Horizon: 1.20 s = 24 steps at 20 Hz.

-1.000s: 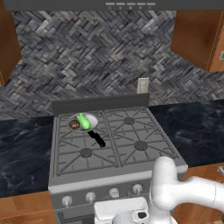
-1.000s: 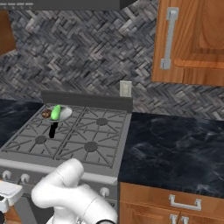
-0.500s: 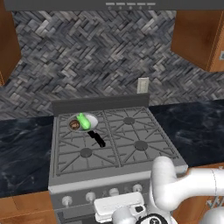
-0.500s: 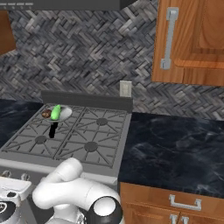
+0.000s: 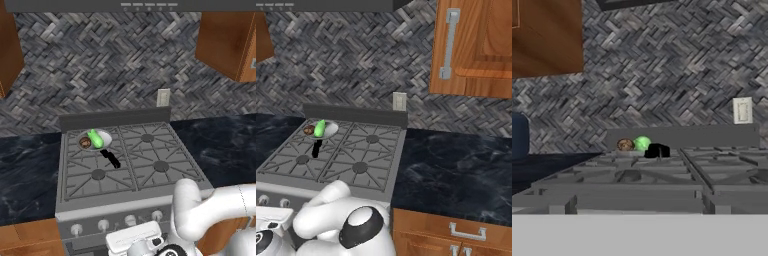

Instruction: Put the potato and corn in the pan. Then turn on the rear left burner and set the heat to medium.

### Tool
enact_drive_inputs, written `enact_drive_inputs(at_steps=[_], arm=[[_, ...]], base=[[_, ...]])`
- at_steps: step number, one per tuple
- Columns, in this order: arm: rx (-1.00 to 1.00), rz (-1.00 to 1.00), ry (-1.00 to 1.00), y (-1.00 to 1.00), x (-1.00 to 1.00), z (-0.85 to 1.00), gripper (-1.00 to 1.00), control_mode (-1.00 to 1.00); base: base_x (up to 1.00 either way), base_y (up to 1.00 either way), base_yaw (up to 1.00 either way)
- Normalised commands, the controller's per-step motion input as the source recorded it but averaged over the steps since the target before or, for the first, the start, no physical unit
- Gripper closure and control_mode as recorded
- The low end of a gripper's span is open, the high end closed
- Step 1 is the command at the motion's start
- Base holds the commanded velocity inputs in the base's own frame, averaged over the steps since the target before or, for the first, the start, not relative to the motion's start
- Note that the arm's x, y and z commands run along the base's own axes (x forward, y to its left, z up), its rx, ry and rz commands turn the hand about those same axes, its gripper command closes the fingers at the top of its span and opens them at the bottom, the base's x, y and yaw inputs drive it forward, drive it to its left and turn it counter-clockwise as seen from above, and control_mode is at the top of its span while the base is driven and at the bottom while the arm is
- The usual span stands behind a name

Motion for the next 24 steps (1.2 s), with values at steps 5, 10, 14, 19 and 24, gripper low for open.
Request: enact_drive_inputs(at_steps=[5, 10, 14, 19, 24], arm=[[0.0, -0.01, -0.02, 0.24, 0.0, -0.48, -1.0, -1.0], [0.02, -0.06, -0.02, 0.29, 0.0, -0.44, -1.0, -1.0], [0.12, -0.07, -0.02, 0.29, 0.0, -0.27, -1.0, -1.0], [0.17, -0.07, -0.02, 0.12, 0.0, -0.19, -1.0, -1.0], [0.11, -0.06, -0.01, -0.01, 0.0, -0.37, -1.0, -1.0]], base=[[0.0, 0.0, 0.0], [0.0, 0.0, 0.0], [0.0, 0.0, 0.0], [0.0, 0.0, 0.0], [0.0, 0.0, 0.0]])
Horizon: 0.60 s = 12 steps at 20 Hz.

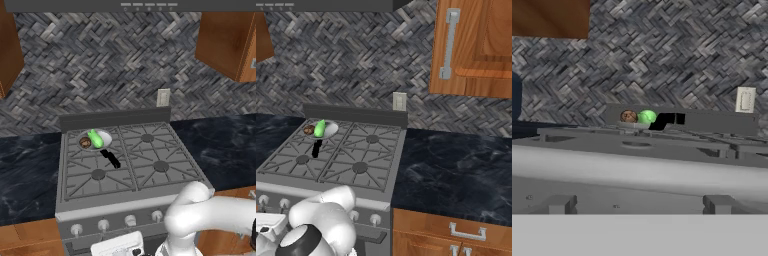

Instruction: Put the potato and corn in the pan. Then turn on the rear left burner and set the heat to medium.

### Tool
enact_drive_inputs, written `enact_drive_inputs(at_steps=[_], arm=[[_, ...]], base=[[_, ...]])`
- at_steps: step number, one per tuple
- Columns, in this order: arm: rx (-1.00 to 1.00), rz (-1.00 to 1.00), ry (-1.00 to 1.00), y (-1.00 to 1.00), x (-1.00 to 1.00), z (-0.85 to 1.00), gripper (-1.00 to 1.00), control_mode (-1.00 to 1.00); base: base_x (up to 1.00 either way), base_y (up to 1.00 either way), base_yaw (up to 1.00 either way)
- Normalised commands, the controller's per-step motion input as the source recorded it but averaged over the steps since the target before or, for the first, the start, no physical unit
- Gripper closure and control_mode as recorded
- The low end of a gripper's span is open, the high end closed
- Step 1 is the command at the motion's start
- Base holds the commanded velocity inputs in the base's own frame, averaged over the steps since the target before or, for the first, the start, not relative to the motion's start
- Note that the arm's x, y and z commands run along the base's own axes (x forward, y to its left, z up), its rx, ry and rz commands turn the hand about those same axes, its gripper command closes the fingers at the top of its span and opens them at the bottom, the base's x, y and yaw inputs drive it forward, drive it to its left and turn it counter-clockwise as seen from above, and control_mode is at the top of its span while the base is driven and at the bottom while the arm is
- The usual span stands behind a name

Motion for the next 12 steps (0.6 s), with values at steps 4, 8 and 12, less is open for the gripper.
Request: enact_drive_inputs(at_steps=[4, 8, 12], arm=[[0.08, 0.0, 0.0, -0.11, 0.01, -0.14, -1.0, -1.0], [0.07, 0.0, 0.0, -0.05, 0.02, -0.04, -1.0, -1.0], [0.02, 0.0, 0.0, -0.02, 0.1, -0.04, -1.0, -1.0]], base=[[0.0, 0.0, 0.0], [0.0, 0.0, 0.0], [0.0, 0.0, 0.0]])
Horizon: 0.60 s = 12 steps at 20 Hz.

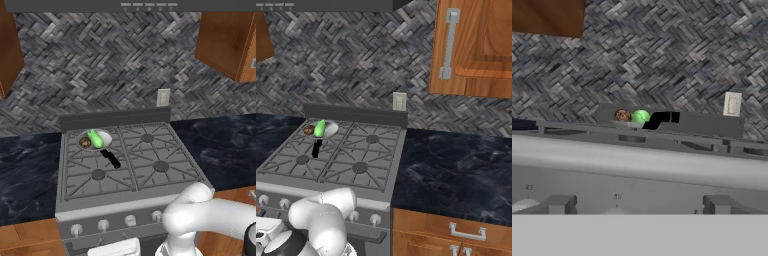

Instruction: Put the potato and corn in the pan. Then turn on the rear left burner and set the heat to medium.

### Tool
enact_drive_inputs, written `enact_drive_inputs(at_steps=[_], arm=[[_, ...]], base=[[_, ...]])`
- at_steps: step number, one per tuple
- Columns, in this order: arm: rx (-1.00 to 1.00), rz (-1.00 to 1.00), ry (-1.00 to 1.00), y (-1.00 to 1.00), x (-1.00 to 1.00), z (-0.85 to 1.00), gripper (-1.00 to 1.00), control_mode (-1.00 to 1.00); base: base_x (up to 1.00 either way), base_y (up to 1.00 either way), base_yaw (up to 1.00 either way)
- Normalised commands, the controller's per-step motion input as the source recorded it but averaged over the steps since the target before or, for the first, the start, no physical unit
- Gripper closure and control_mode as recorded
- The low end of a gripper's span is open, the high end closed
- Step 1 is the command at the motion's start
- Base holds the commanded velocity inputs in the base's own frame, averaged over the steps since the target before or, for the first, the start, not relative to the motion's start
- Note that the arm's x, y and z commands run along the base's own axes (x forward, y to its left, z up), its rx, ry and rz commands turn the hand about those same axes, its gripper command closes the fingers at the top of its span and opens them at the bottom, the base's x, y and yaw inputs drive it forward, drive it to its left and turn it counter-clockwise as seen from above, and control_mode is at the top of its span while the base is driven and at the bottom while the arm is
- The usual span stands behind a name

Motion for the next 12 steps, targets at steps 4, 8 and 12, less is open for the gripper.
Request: enact_drive_inputs(at_steps=[4, 8, 12], arm=[[0.05, 0.0, 0.0, -0.24, 0.29, -0.08, -1.0, -1.0], [0.07, 0.0, 0.0, -0.3, 0.28, -0.01, -1.0, -1.0], [0.04, 0.02, 0.0, -0.04, 0.12, 0.0, -1.0, -1.0]], base=[[0.0, 0.0, 0.0], [0.0, 0.0, 0.0], [0.0, 0.0, 0.0]])
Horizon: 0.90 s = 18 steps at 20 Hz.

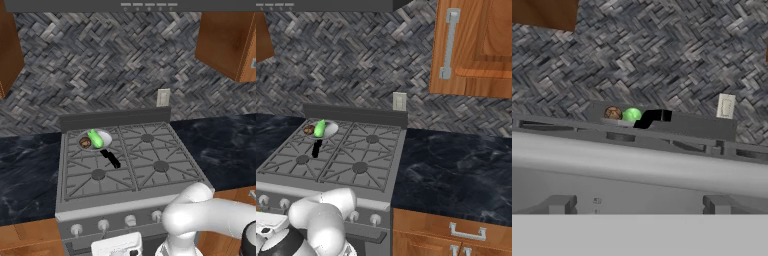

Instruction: Put the potato and corn in the pan. Then turn on the rear left burner and set the heat to medium.

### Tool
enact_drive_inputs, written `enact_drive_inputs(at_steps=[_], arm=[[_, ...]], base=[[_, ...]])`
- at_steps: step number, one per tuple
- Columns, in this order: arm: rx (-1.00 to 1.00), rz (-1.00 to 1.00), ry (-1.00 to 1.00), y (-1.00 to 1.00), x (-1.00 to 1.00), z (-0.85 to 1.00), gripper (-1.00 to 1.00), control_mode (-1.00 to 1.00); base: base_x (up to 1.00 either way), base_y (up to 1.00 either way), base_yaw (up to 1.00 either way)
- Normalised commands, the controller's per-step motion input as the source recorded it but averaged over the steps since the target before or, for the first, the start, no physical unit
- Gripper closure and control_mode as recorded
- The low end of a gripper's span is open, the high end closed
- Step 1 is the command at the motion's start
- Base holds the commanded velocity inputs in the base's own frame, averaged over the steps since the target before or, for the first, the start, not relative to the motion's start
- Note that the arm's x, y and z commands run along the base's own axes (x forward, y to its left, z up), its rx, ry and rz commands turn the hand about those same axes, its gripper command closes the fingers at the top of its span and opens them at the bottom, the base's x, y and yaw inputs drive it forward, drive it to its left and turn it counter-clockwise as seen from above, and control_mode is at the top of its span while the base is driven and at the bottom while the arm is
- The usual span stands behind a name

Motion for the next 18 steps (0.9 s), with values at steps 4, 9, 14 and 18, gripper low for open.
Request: enact_drive_inputs(at_steps=[4, 9, 14, 18], arm=[[0.03, 0.07, 0.0, 0.0, 0.02, -0.04, -1.0, -1.0], [0.01, 0.09, 0.0, -0.01, 0.09, -0.11, -1.0, -1.0], [0.0, 0.02, 0.0, -0.02, 0.12, -0.09, -1.0, -1.0], [0.0, 0.01, 0.0, 0.0, 0.14, -0.16, -1.0, -1.0]], base=[[0.0, 0.0, 0.0], [0.0, 0.0, 0.0], [0.0, 0.0, 0.0], [0.0, 0.0, 0.0]])
